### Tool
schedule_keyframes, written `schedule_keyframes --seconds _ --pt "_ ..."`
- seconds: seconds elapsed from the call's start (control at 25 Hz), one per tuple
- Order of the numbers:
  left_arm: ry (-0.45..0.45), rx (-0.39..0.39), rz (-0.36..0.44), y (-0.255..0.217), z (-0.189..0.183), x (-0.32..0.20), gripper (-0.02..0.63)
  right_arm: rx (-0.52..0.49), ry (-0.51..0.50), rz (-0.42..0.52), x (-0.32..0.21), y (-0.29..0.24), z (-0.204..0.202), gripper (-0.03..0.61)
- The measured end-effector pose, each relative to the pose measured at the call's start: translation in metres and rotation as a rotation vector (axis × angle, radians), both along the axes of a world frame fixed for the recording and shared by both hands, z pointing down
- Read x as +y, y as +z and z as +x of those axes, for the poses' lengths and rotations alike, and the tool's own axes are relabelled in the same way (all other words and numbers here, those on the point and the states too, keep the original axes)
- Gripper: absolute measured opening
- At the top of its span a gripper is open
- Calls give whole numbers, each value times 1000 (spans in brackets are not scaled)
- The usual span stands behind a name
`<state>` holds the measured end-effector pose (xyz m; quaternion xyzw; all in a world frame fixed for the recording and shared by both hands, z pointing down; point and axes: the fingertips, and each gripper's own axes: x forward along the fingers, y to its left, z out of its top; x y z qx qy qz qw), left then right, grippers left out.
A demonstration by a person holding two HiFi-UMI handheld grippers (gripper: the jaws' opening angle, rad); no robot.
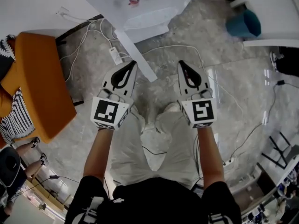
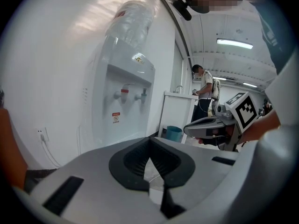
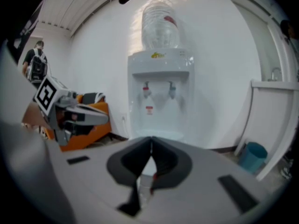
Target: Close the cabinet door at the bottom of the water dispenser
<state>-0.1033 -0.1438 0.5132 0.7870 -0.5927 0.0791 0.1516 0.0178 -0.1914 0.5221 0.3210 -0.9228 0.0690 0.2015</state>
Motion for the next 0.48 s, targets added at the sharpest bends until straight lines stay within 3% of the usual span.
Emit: schedule_keyframes --seconds 0.28,0.48 --pt "-3 -6 54 34 -10 -17 11 -18 -21 -19 -19 41 -13 34" --pt "-17 -1 51 59 -14 -26 11 -32 -35 -36 -26 75 -23 34"
